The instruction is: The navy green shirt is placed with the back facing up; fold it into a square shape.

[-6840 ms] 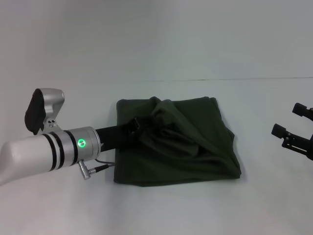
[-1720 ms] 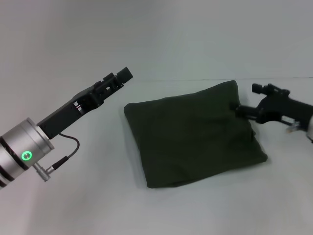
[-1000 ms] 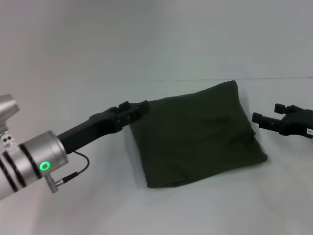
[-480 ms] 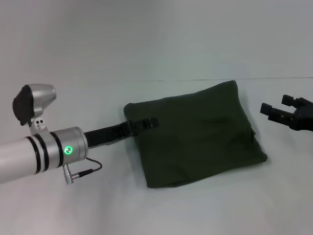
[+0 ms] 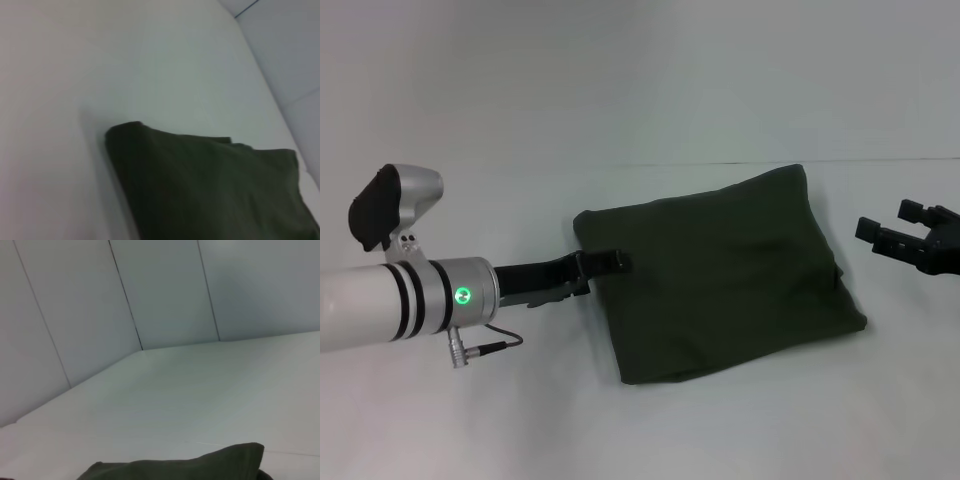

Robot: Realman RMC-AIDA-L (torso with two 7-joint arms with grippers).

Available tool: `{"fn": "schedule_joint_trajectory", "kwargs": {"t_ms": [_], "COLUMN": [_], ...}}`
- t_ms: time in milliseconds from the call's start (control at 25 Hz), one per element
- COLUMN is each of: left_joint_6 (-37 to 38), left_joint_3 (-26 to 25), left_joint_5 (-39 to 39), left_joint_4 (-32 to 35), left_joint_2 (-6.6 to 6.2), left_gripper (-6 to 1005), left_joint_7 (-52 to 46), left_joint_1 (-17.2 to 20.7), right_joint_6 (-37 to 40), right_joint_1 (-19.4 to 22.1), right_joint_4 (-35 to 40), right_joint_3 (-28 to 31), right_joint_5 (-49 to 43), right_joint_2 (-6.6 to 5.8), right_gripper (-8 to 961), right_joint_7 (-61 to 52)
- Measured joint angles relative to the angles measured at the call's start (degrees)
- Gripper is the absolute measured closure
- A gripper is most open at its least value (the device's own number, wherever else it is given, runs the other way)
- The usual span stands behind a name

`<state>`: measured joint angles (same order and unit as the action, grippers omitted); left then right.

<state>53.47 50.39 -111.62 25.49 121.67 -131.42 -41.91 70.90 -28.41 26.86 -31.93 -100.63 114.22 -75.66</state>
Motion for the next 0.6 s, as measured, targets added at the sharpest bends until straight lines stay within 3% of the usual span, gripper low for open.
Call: {"fn": "schedule_joint_trajectory", "kwargs": {"t_ms": [600], "left_joint_6": [-1.93], "left_joint_3": [0.05], "left_joint_5": [-1.17], "left_joint_4": [-2.92], "left_joint_2": [0.31], "left_gripper": [111], "left_joint_7": [-1.65], "left_joint_1": [-2.52], "right_joint_6": [3.2], "right_joint_1": [1.38], "right_joint_4": [0.09], "right_joint_3": [1.6], "right_joint_5": [-0.01], "right_joint_2": [0.0], "right_gripper": [11], "right_joint_7": [1.12]}}
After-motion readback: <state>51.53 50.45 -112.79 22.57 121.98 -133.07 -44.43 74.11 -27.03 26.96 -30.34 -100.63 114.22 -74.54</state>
